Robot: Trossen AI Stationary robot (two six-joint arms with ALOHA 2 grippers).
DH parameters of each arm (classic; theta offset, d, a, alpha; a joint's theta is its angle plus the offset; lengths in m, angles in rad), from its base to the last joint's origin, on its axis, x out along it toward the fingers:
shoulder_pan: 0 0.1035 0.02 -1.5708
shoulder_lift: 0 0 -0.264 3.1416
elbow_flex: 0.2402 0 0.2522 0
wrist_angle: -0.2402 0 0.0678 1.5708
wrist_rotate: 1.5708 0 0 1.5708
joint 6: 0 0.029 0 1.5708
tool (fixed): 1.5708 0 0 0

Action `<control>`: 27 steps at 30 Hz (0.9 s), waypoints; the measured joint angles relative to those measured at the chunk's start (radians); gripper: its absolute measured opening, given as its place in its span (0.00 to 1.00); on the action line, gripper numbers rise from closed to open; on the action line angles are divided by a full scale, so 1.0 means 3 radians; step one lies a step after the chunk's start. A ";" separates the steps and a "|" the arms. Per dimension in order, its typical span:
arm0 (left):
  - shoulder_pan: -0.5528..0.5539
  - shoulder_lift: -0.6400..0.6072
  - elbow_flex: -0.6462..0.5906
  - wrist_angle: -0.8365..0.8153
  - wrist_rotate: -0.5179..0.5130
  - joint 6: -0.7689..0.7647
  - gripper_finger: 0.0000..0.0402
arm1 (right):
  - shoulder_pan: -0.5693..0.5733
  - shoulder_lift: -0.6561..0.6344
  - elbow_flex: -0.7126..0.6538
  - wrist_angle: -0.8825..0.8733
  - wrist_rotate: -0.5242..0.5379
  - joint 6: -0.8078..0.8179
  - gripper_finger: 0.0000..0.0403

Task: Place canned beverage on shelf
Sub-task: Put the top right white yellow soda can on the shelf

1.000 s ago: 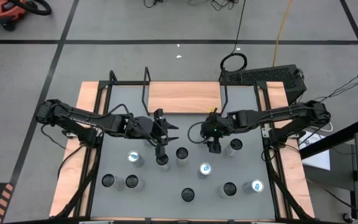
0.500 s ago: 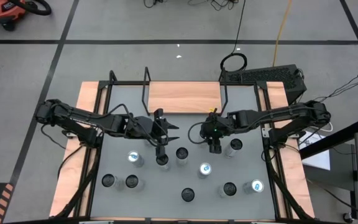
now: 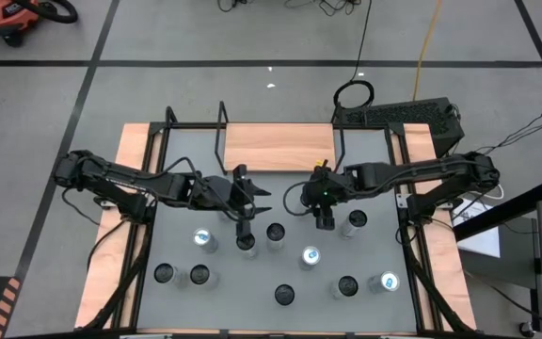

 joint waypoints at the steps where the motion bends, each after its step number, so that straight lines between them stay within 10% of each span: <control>1: -0.0008 0.0001 0.0000 0.0000 -0.0001 -0.0026 0.45 | 0.0000 0.0000 0.0029 0.0005 0.0000 -0.0029 0.50; 27: -0.0112 0.0281 0.0004 0.0218 0.0101 -0.0109 0.47 | 0.0013 -0.0006 0.0847 -0.0374 0.0111 0.0267 0.50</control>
